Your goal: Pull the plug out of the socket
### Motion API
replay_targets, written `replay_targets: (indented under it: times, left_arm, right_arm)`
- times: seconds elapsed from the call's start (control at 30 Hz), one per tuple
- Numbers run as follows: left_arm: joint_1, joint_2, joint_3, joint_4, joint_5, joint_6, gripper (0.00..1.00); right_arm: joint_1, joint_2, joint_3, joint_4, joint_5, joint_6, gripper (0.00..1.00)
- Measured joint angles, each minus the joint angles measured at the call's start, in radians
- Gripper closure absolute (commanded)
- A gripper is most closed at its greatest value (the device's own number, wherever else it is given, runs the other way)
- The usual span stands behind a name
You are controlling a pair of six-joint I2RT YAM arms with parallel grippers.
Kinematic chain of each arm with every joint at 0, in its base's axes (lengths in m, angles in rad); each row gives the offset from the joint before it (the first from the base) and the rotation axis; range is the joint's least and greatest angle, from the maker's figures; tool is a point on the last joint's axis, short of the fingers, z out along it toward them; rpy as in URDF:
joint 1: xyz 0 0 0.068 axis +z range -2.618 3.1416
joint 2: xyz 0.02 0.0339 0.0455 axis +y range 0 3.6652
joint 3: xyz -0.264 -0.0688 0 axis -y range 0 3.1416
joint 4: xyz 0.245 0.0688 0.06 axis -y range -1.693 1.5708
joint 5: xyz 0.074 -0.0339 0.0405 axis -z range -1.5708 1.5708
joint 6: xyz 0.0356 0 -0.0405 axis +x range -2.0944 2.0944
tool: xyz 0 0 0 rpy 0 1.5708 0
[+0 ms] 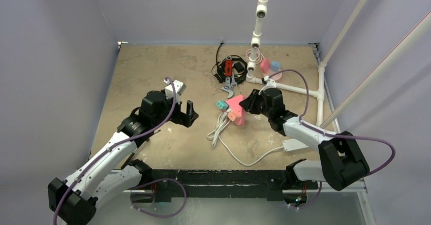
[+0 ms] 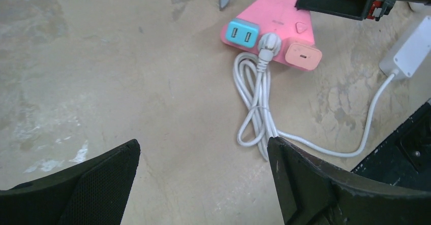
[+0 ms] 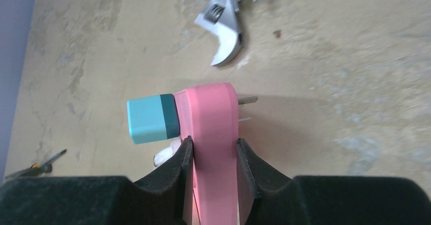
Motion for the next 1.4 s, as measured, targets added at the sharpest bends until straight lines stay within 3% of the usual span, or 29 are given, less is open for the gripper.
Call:
replay_targets:
  times: [0.3,0.33,0.47,0.57,0.67,0.93,1.27,1.4]
  left_arm:
    - [-0.034,0.079,-0.013,0.026,0.071,-0.057,0.04]
    - [-0.034,0.075,-0.019,0.036,0.07,-0.073,0.04]
    - [-0.034,0.039,-0.079,0.098,0.066,-0.183,0.04]
    - [-0.034,0.033,-0.136,0.153,0.059,-0.264,0.04]
    - [-0.034,0.071,-0.176,0.188,0.042,-0.33,0.04]
    - [-0.034,0.106,-0.186,0.235,0.012,-0.426,0.04]
    - [-0.034,0.194,-0.222,0.349,0.042,-0.513,0.05]
    - [-0.034,0.235,-0.255,0.416,0.071,-0.553,0.11]
  right_arm:
    - [0.208,0.068,-0.02,0.109,0.008,0.123,0.99]
    - [0.229,0.083,-0.02,0.128,0.01,0.138,0.93]
    - [0.287,0.13,-0.02,0.193,0.008,0.176,0.46]
    - [0.3,0.148,-0.018,0.21,0.0,0.177,0.24]
    - [0.299,0.159,-0.008,0.198,0.003,0.163,0.11]
    - [0.215,0.163,0.045,0.192,-0.013,0.085,0.07]
    - [0.137,0.254,0.069,0.256,-0.172,-0.085,0.06]
    - [0.138,0.259,0.054,0.305,-0.231,-0.119,0.11]
